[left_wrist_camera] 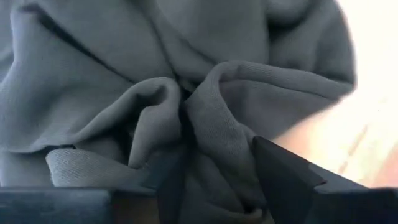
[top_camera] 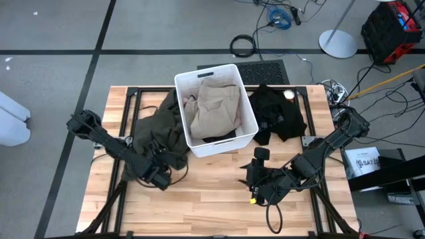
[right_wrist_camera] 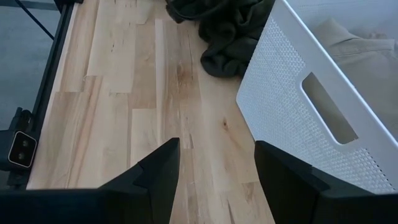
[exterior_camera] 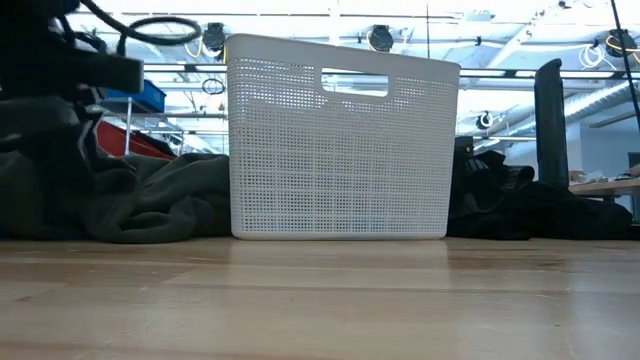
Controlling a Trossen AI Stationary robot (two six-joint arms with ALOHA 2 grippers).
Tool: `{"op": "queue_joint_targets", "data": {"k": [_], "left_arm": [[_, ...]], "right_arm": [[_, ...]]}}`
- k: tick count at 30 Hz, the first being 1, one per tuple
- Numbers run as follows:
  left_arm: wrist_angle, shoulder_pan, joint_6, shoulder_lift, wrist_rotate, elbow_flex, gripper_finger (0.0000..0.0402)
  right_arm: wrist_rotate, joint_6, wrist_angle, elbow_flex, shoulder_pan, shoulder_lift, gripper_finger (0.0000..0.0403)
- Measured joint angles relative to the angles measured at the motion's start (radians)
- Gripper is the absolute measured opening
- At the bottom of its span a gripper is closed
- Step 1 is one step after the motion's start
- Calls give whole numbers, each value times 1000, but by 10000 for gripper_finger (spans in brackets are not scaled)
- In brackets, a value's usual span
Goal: Sort clothes
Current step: Put the folded gray jacket into the white laundry bin
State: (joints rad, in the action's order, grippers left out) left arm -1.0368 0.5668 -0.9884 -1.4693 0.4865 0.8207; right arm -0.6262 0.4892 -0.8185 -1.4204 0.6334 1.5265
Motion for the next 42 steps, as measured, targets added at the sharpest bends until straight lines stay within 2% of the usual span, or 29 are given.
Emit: {"op": "queue_joint_targets", "data": {"k": [3,6,8,13,18,25,30,32,35,42], "left_arm": [[41,-12,-16,0,-6,-4,133],[89,-8,21,0,-6,-2,43],[111,1,30,0,-2,4,15],[110,40,30,-1,17,79,7],[104,107,63,-1,81,248,4],[129,235,203,-1,285,585,2],[276,340,421,-1,453,777,2],[329,370,490,-1,518,814,1],[332,394,500,-1,583,829,1],[320,391,473,-1,619,812,1]], "right_arm": [[0,0,0,0,0,0,194],[0,0,0,0,0,0,194],[0,0,0,0,0,0,194],[0,14,-1,0,0,0,194],[0,47,-1,0,0,0,194],[4,108,-2,0,3,0,194],[3,138,-1,0,16,12,194],[3,141,4,0,24,31,194],[10,169,30,1,38,74,194],[125,156,102,2,37,163,194]]}}
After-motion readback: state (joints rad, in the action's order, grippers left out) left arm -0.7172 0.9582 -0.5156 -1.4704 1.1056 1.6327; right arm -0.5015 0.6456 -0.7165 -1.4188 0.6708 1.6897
